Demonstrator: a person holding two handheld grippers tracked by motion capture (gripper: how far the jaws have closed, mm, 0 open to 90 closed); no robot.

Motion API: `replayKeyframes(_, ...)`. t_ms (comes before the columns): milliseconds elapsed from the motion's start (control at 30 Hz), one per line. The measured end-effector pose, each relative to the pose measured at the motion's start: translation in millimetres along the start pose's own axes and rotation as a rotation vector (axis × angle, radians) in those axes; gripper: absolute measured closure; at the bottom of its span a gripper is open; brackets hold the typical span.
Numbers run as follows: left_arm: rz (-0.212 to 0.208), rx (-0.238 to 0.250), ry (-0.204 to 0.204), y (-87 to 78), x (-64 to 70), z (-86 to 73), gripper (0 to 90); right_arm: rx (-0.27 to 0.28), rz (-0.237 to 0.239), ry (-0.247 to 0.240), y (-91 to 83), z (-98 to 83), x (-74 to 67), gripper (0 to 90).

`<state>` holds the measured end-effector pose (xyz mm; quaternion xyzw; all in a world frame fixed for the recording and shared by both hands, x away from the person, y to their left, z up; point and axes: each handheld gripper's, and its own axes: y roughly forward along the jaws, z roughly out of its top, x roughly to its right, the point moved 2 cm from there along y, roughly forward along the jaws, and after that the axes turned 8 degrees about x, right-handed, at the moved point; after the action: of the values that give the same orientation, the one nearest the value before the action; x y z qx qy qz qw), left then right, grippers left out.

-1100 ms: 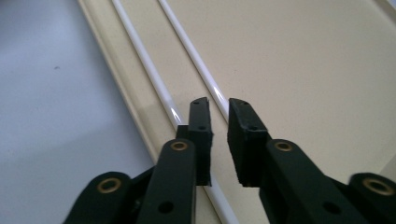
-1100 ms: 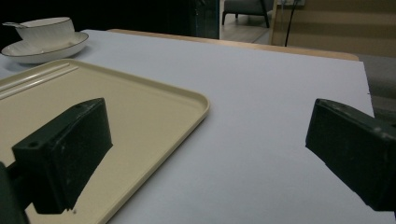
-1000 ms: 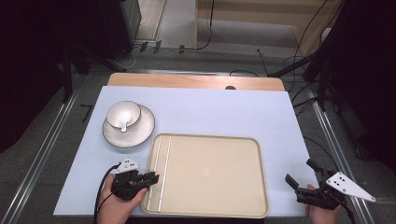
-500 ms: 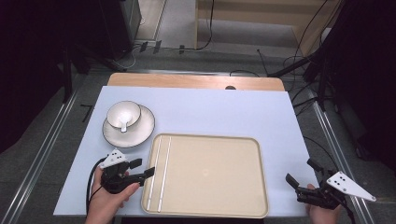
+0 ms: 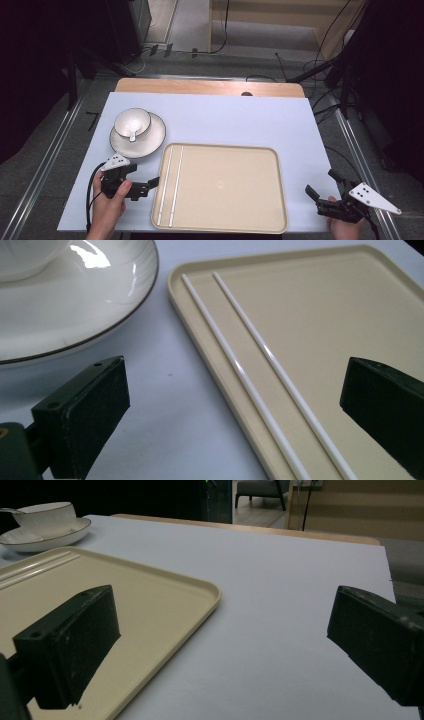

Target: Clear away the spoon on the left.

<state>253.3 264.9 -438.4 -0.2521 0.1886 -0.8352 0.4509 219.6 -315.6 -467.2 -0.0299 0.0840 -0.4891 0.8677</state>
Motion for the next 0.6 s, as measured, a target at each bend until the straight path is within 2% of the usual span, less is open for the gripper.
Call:
replayKeyframes(167, 0.049, 0.005, 0.006, 1.2, -5.5, 8.5, 0.0, 0.003, 0.003, -0.002, 0.9, 0.9, -1.6, 0.2)
replayKeyframes(267, 0.053, 0.019, -0.013, 0.0, -11.6, 11.9, 0.0, 0.004, 0.006, -0.002, 1.4, 0.7, -1.3, 0.2)
replayKeyframes(433, 0.105, 0.018, -0.016, -0.8, -20.1, 14.8, 0.0, 0.001, 0.009, 0.001, 2.5, -0.4, -1.2, 0.2)
replayKeyframes(500, 0.136, 0.019, -0.015, -2.1, -23.1, 17.4, 2.1, 0.0, 0.01, -0.001, 2.6, -0.5, -1.2, 0.2)
replayKeyframes(600, 0.16, 0.019, -0.019, -3.2, -27.4, 21.7, 6.1, 0.004, 0.009, -0.004, 2.0, 0.5, -1.6, 0.2)
